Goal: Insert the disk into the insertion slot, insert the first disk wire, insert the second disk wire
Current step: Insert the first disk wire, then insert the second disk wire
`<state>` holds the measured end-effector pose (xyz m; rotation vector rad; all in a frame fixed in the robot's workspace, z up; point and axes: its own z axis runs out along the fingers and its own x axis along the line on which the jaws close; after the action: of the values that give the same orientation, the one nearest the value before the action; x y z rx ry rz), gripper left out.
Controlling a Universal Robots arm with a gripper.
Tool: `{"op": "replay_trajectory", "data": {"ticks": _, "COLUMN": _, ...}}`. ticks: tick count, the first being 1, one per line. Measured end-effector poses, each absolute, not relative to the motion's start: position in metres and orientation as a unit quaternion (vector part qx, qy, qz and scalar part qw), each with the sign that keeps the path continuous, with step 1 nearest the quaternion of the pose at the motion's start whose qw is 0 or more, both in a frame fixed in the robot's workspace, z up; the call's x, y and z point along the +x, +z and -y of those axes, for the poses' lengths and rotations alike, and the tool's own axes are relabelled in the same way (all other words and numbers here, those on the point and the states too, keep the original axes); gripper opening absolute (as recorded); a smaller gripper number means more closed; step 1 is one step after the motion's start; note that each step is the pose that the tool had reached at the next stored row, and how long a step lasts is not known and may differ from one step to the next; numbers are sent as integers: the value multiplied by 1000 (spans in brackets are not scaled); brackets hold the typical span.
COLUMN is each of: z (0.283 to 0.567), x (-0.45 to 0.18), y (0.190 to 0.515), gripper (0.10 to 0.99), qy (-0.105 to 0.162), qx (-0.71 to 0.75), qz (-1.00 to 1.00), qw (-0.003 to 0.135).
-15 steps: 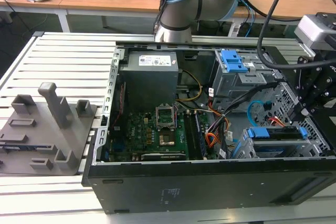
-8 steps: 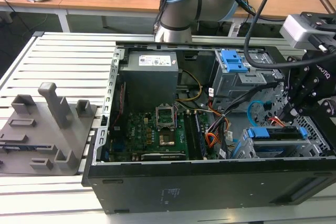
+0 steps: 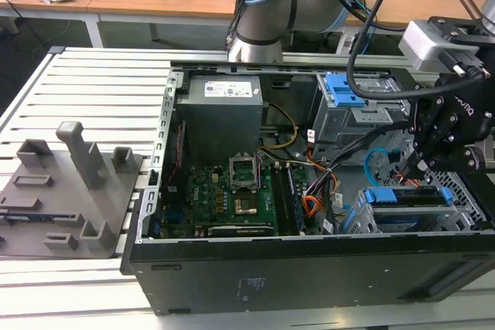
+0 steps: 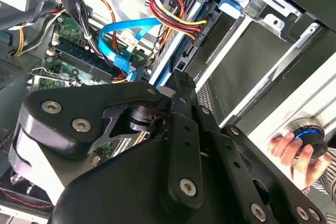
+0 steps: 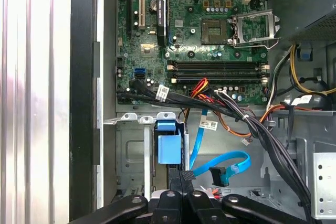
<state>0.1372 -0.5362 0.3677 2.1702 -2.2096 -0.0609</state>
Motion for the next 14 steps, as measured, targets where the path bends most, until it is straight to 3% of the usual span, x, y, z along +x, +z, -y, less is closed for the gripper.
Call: {"op": "replay_trajectory", "data": {"ticks": 14, "z": 536, "x": 137, "y": 368, "gripper": 106, "qy": -20, "qx": 700, "qz": 713, "qw": 22}}
